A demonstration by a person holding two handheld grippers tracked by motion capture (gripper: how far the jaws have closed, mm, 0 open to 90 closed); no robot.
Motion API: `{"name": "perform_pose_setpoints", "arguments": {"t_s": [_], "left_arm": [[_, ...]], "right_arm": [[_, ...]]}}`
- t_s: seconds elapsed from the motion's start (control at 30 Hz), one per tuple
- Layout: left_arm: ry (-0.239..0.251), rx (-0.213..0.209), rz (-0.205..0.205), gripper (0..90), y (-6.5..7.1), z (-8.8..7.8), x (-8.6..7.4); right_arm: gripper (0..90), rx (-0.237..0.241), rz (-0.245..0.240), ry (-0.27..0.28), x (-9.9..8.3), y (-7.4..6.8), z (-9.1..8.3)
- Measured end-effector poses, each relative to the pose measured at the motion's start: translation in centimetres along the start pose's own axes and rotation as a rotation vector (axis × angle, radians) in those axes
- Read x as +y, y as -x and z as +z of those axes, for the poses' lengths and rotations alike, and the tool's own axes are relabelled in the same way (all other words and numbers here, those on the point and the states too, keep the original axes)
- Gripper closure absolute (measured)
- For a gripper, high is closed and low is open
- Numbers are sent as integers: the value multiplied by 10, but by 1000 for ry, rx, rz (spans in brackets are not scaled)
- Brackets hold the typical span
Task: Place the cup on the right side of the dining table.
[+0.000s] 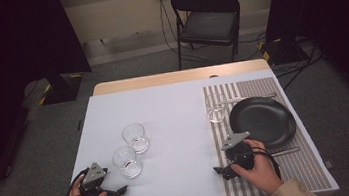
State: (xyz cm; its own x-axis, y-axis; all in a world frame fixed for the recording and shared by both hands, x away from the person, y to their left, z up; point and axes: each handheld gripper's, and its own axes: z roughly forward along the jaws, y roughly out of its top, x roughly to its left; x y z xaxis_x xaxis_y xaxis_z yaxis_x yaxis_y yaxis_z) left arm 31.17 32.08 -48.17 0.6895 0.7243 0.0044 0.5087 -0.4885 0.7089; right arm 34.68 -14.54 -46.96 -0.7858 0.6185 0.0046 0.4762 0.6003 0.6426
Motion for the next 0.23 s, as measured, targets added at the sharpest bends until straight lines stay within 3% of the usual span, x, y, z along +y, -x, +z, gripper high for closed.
{"name": "perform_pose_setpoints", "arguments": {"t_s": [0.23], "left_arm": [[0,0,0,0,0,0,0]], "right_arm": [[124,1,-4,14,-2,0,0]]}}
